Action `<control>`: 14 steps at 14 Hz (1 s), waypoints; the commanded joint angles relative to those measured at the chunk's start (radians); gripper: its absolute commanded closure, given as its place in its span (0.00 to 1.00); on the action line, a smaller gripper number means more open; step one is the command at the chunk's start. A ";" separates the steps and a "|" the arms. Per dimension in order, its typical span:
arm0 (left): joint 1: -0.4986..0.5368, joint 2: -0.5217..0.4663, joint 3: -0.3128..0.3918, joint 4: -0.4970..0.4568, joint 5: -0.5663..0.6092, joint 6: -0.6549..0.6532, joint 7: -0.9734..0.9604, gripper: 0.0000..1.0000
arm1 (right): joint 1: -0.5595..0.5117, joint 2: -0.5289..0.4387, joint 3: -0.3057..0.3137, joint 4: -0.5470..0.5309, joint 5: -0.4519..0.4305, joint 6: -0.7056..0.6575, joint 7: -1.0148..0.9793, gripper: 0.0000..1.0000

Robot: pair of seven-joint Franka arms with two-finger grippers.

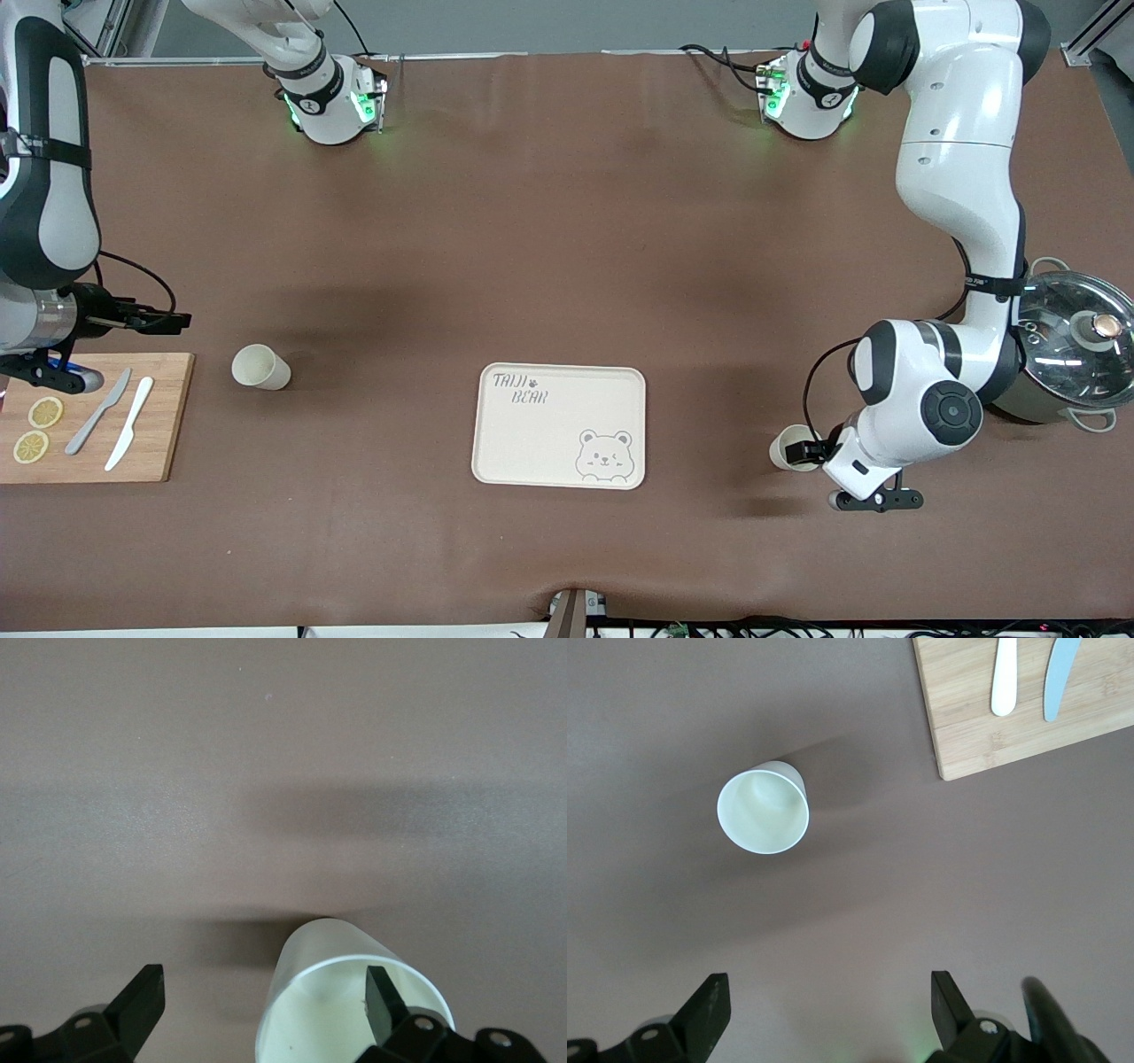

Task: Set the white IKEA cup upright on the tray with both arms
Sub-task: 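Lower the left gripper around the cup while the right gripper nears the other cup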

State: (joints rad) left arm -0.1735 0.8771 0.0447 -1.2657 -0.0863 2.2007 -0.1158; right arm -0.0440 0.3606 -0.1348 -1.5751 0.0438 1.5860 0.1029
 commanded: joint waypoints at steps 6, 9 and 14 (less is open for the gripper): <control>-0.001 -0.030 0.003 -0.058 -0.018 0.042 -0.002 0.00 | 0.004 0.011 0.011 0.030 -0.007 -0.021 0.008 0.00; -0.001 -0.030 0.003 -0.058 -0.018 0.044 -0.002 0.00 | -0.010 0.014 0.011 0.038 0.011 -0.047 0.020 0.00; -0.004 -0.030 0.003 -0.058 -0.020 0.042 -0.002 0.14 | -0.010 0.029 0.011 0.035 0.010 -0.044 0.020 0.00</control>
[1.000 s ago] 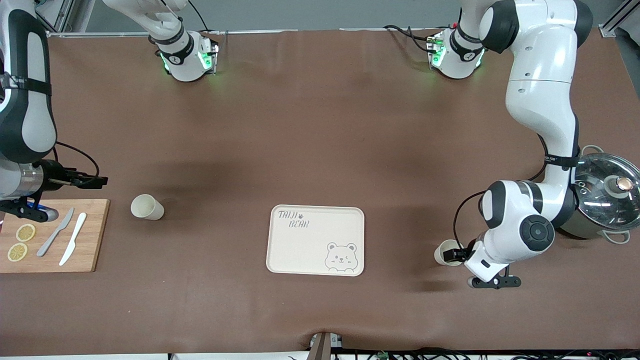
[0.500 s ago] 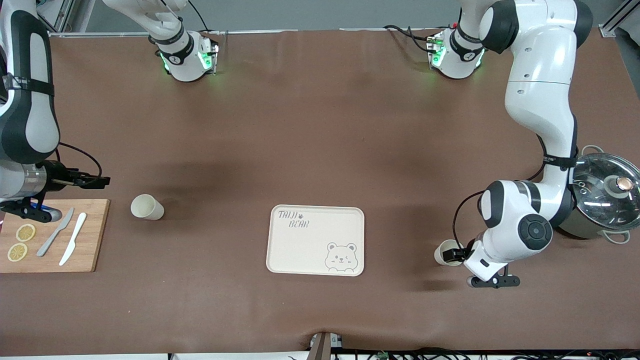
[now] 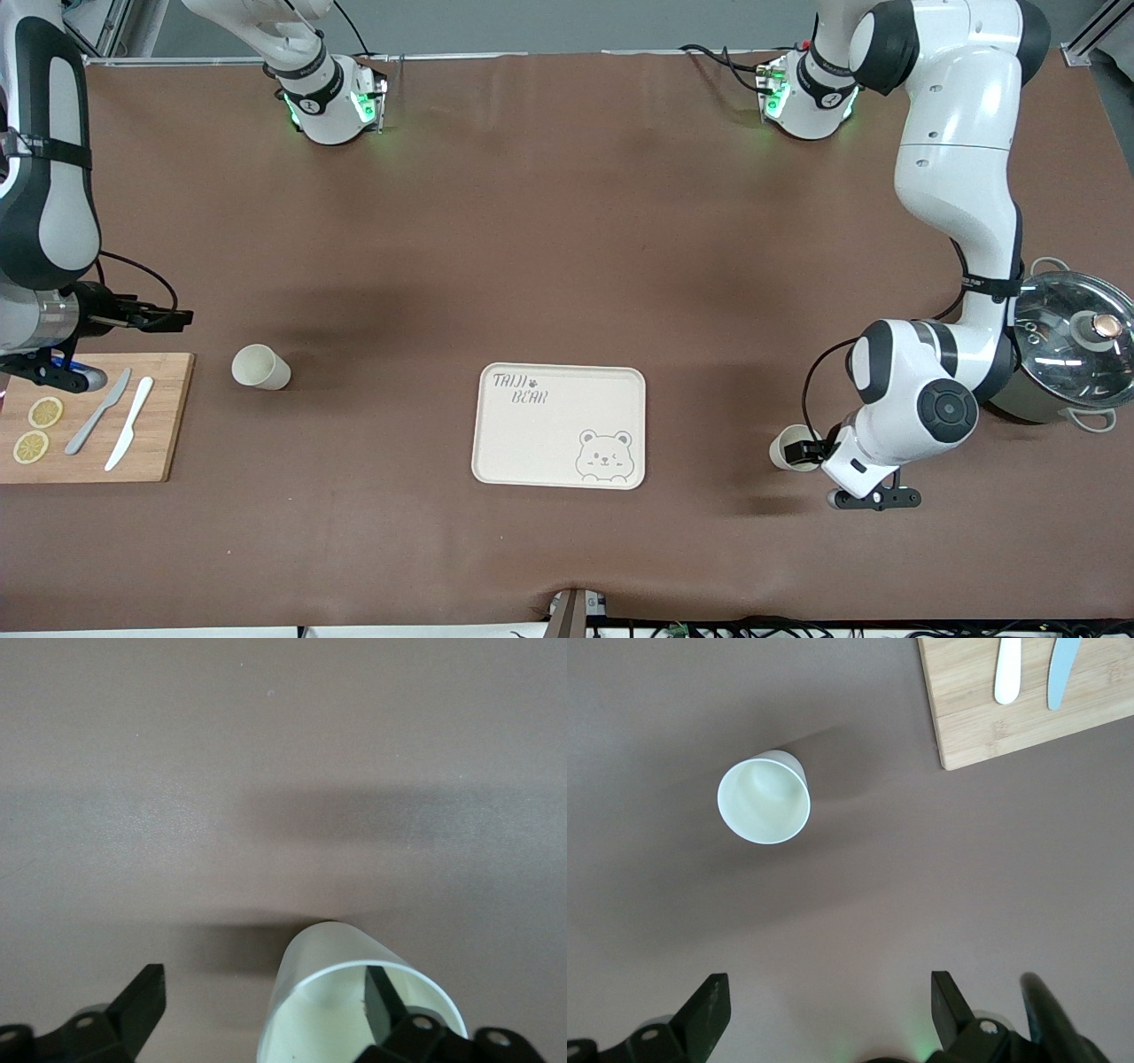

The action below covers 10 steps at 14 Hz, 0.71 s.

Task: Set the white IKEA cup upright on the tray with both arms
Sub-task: 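Lower the left gripper around the cup while the right gripper nears the other cup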

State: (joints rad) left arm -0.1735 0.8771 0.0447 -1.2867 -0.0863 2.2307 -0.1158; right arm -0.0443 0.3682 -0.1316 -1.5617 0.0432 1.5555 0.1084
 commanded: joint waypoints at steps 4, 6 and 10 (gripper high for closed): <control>-0.006 -0.030 0.003 -0.037 -0.021 0.012 -0.025 0.36 | -0.011 0.050 0.007 0.028 0.009 0.029 0.027 0.00; -0.008 -0.030 0.003 -0.037 -0.021 0.012 -0.025 0.45 | -0.002 0.057 0.007 0.025 0.012 0.075 0.030 0.00; -0.008 -0.030 0.003 -0.036 -0.021 0.012 -0.028 0.73 | 0.000 0.078 0.007 0.017 0.014 0.117 0.048 0.00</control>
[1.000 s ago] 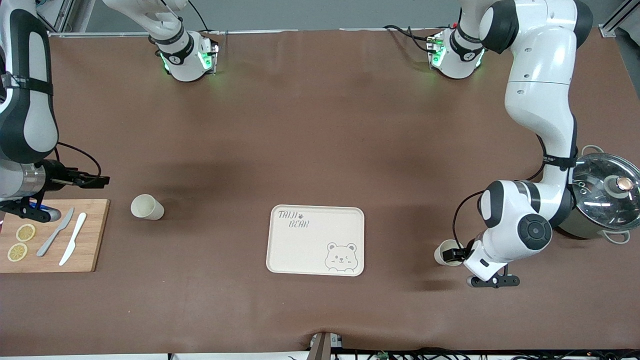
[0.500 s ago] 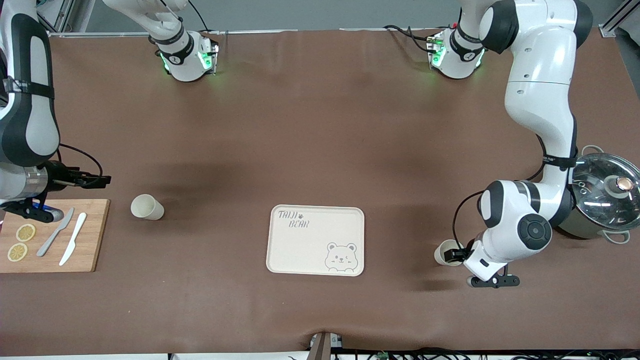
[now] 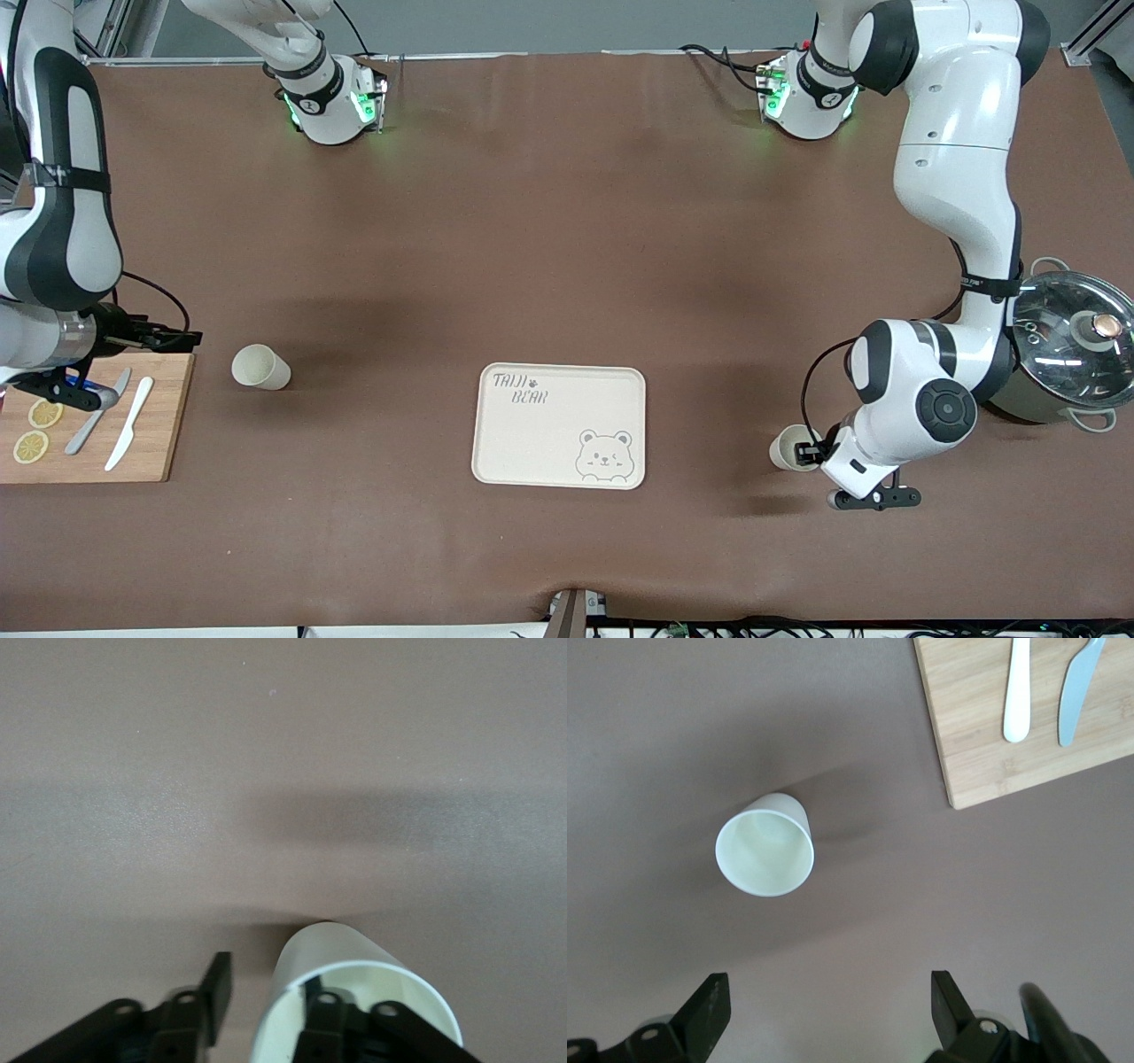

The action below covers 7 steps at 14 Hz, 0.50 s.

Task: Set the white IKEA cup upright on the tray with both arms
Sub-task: 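Close the left gripper on the cup while the right gripper grasps its cup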

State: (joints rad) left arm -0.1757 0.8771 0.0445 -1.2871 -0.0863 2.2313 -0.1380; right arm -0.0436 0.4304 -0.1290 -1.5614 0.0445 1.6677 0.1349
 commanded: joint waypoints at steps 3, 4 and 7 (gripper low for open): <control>-0.005 -0.030 0.003 -0.035 -0.021 0.011 -0.008 0.89 | 0.001 0.019 0.005 -0.006 0.006 0.103 0.017 0.00; -0.005 -0.030 0.003 -0.035 -0.023 0.011 -0.009 0.94 | 0.005 0.019 0.005 -0.025 0.005 0.178 0.017 0.00; -0.005 -0.030 0.003 -0.035 -0.023 0.011 -0.051 1.00 | 0.001 0.021 0.005 -0.066 -0.003 0.244 0.008 0.00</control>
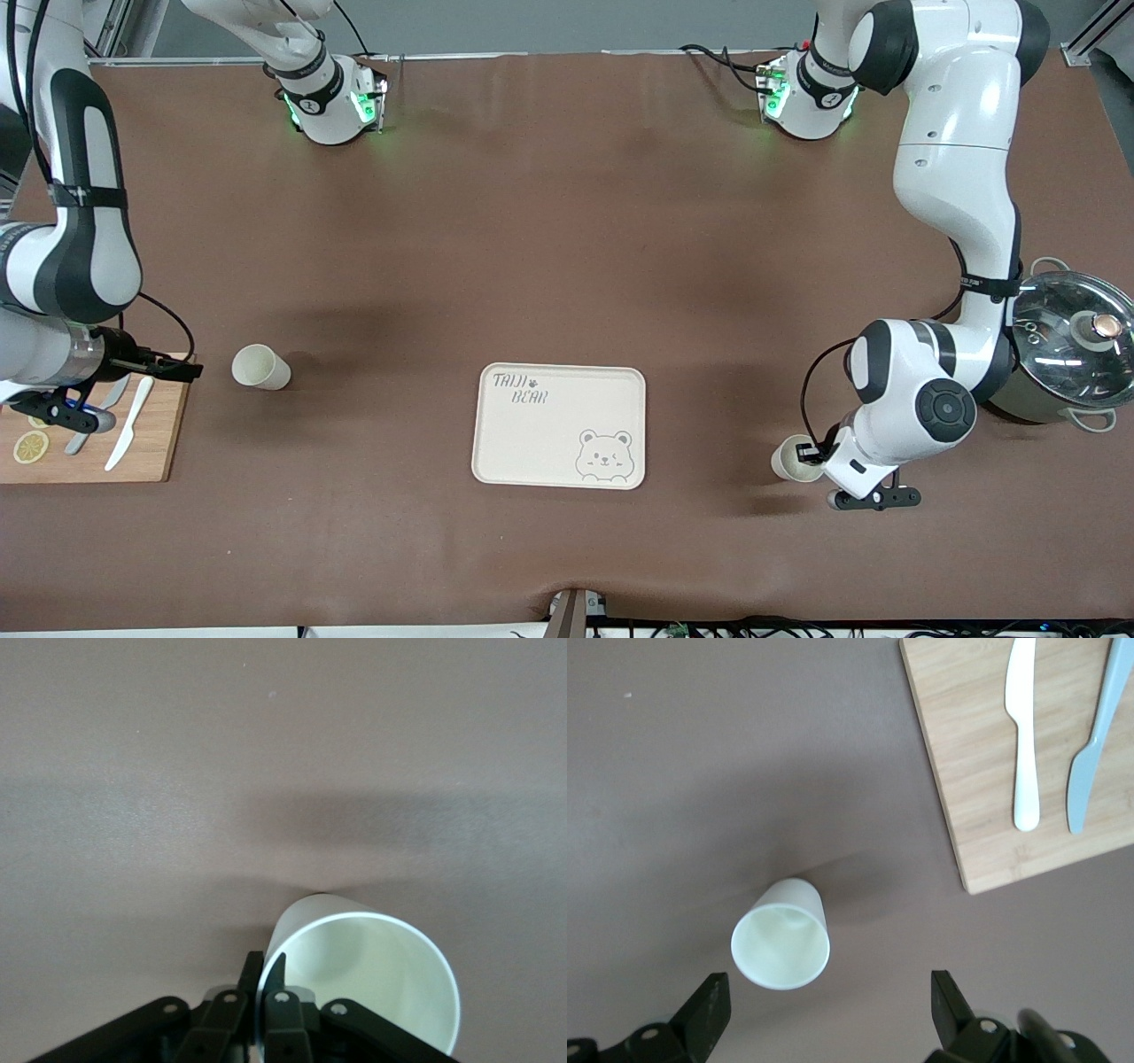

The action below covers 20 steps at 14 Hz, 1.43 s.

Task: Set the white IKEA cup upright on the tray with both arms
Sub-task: 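Close the left gripper on the cup while the right gripper grasps its cup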

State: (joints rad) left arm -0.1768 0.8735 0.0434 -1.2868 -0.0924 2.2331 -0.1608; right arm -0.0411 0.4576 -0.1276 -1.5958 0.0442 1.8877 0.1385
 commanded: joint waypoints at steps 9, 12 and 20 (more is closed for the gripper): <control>-0.012 -0.091 0.004 -0.025 -0.012 -0.015 -0.029 1.00 | -0.008 -0.007 0.003 -0.102 -0.003 0.099 0.004 0.00; -0.010 -0.148 0.009 0.001 -0.009 -0.162 -0.029 1.00 | -0.010 -0.007 0.005 -0.107 -0.001 0.105 0.004 0.00; -0.001 -0.170 0.009 0.240 -0.010 -0.515 -0.023 1.00 | -0.010 0.003 0.006 -0.125 0.000 0.106 -0.008 0.00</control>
State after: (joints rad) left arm -0.1767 0.6861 0.0474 -1.1320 -0.0925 1.7905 -0.1834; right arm -0.0421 0.4604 -0.1294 -1.7000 0.0439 1.9827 0.1379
